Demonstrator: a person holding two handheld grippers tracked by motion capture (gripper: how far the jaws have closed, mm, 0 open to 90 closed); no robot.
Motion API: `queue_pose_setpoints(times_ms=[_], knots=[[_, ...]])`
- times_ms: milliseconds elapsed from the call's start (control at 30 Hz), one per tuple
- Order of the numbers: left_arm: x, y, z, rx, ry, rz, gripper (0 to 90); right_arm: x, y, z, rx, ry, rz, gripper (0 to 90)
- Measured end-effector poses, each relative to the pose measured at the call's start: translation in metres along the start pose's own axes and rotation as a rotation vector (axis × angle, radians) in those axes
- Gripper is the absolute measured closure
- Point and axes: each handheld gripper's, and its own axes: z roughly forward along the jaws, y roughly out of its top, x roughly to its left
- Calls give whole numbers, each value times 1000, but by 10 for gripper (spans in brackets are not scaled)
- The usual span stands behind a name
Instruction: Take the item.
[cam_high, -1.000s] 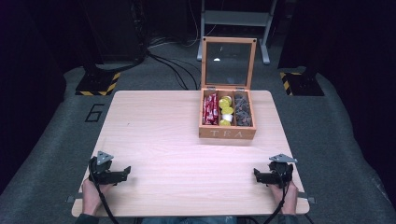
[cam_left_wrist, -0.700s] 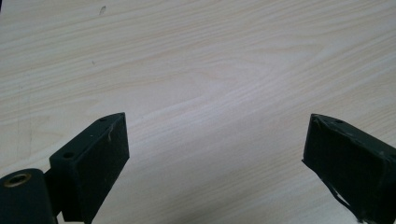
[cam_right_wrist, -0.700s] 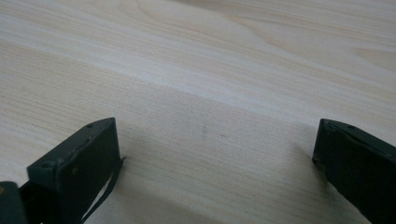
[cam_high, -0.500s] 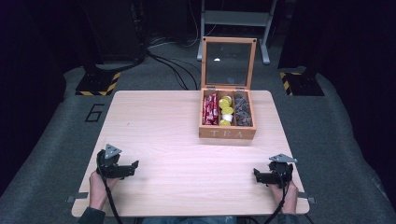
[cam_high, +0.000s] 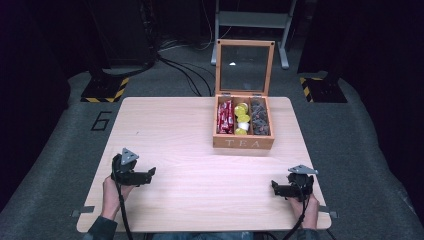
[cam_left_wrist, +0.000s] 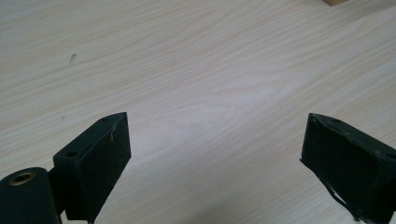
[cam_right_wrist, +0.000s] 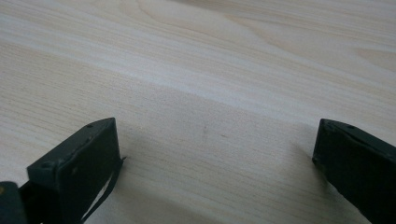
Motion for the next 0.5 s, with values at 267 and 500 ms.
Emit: queue_pose_setpoints(times_ms=[267, 500], knots=[[-7, 18, 5, -3, -17, 31, 87, 0, 0, 0, 0, 1, 0, 0], [-11, 33, 11, -10, -35, 55, 90, 0, 0, 0, 0, 3, -6, 0]])
